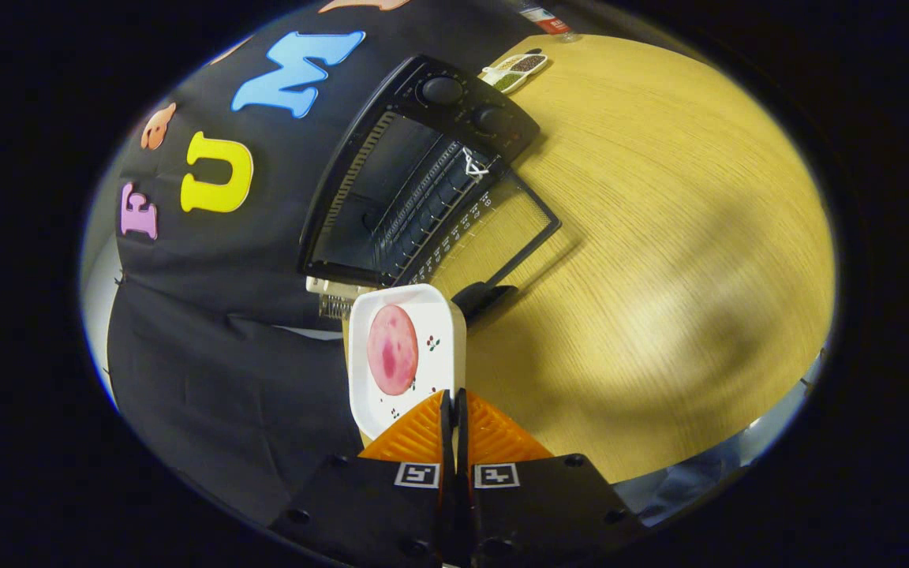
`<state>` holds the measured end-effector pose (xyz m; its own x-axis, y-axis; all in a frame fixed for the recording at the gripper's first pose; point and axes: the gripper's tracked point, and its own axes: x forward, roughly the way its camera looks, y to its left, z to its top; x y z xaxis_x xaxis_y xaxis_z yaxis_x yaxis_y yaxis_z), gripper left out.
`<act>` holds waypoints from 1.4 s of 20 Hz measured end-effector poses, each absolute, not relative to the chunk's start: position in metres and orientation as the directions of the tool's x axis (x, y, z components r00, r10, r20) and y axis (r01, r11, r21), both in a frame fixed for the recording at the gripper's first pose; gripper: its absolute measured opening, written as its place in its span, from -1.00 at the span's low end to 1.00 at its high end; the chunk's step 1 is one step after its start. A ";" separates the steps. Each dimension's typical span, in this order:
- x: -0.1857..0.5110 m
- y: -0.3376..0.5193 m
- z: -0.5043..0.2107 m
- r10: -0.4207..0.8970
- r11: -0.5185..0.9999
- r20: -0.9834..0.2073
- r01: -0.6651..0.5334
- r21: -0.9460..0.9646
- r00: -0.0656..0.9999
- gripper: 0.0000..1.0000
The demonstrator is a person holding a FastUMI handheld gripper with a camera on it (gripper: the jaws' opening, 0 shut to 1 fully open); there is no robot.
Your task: Open the toaster oven, put the food inside, and close the toaster oven door.
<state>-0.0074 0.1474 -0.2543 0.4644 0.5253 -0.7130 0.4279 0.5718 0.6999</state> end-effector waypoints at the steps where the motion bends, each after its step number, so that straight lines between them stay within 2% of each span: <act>1: 0.001 0.148 -0.255 0.502 0.565 -0.717 0.445 0.695 0.483 -0.96; 4: 0.031 0.154 -0.258 0.451 0.513 -0.713 0.498 0.699 0.537 -0.96; 7: 0.051 0.162 -0.268 0.436 0.487 -0.725 0.538 0.688 0.533 -0.96; 14: 0.107 0.151 -0.288 0.299 0.390 -0.748 0.639 0.663 0.593 -0.96; 21: 0.161 0.156 -0.304 0.222 0.245 -0.730 0.687 0.684 0.647 -0.96; 28: 0.193 0.156 -0.318 0.104 0.214 -0.744 0.715 0.665 0.661 -0.95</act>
